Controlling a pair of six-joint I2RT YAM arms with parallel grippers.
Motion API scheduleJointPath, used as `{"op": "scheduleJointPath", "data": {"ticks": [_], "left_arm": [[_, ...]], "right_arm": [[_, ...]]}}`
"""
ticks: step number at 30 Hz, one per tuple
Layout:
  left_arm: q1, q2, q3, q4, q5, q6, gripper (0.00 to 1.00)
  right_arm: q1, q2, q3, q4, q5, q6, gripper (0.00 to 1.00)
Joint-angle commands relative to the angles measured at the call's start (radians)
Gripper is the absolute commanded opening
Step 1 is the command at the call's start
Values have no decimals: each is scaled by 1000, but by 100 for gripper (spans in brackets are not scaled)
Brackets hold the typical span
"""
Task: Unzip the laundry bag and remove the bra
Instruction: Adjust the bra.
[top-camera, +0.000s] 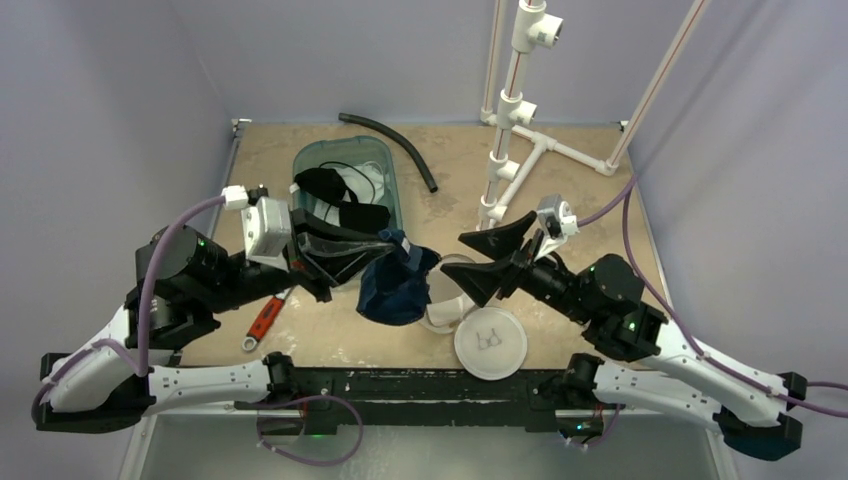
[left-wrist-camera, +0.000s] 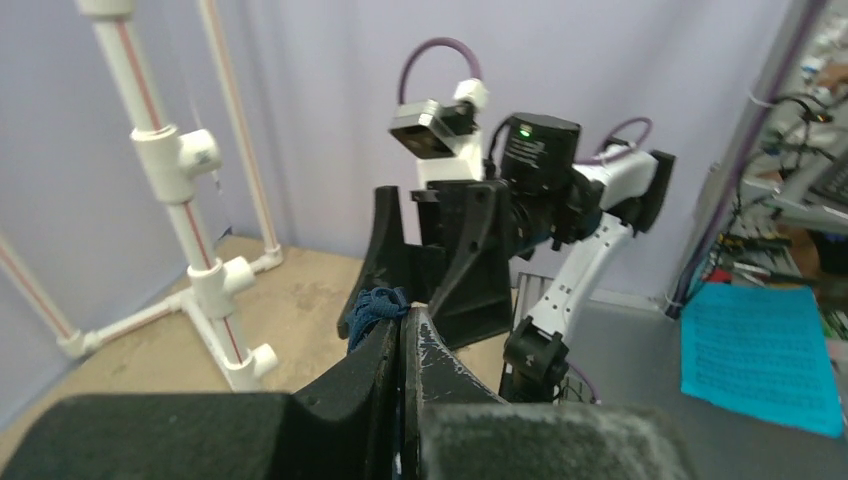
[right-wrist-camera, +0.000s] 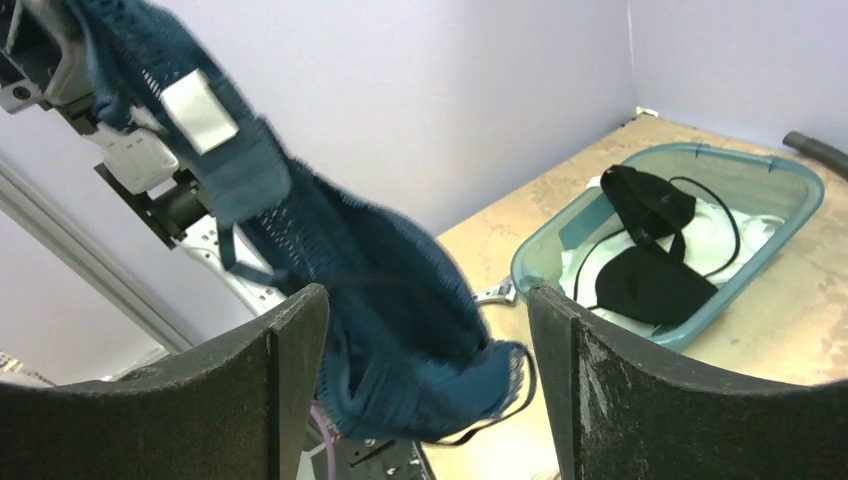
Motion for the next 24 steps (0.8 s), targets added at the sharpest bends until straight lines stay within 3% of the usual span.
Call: {"op": "scheduleJointPath", "data": {"ticks": [1,14,18,24], "left_arm": [[-5,6,42,-6,230,87,0],[-5,27,63,25,409,126,0],[-5,27,83,12,411,136,0],[-5,10,90,11,372,152,0]], "right_arm": [[-2,54,112,-51,-89,-77,76],[-2,153,237,-129,-411,-126,68],[-3,135,231,-108,-451,-103,65],[-4,69,231,-148,-358,-106,64]]}}
